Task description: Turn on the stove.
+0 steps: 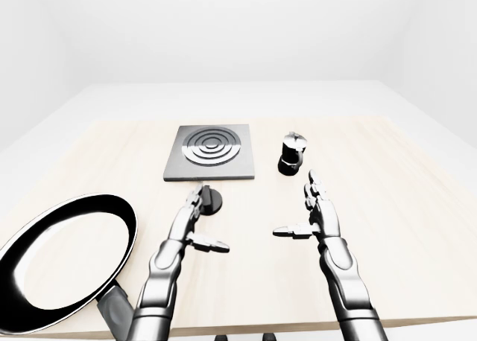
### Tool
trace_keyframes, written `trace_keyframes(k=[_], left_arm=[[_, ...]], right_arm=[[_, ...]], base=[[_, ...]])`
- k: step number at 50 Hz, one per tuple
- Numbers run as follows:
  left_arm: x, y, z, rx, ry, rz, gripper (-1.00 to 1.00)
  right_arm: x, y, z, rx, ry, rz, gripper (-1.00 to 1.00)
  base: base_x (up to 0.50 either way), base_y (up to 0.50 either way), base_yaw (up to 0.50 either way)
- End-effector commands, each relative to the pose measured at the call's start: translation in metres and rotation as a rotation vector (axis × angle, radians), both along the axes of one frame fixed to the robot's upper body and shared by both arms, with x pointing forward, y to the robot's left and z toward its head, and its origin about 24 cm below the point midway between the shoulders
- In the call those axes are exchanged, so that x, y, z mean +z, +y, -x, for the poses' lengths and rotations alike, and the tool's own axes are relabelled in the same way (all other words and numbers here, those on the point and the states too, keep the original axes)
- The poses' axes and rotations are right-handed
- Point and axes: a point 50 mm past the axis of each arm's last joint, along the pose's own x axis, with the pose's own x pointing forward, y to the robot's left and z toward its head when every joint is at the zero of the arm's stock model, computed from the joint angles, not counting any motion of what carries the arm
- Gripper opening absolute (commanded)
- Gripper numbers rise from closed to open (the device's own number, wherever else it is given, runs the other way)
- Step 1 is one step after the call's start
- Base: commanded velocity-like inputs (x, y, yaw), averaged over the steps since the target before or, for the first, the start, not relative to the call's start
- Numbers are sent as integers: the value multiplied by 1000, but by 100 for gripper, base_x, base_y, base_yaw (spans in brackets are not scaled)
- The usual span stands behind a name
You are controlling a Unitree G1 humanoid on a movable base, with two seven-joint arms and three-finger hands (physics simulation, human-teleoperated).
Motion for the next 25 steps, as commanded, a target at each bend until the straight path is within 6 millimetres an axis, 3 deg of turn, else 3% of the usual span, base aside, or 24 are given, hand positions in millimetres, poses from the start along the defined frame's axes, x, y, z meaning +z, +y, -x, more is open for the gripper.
trace_keyframes(k=[1,19,25], left_arm=[[-3,-11,8,-92,14,-19,100],[-4,-28,10,-195,24,-53,100],[-1,-36,0,-224,15,-67,100]], right_arm=[[0,0,0,-1,2,0,100],[-1,0,-1,3,2,1,100],[0,0,0,3,1,1,100]], base=[[0,0,0],[0,0,0],[0,0,0]])
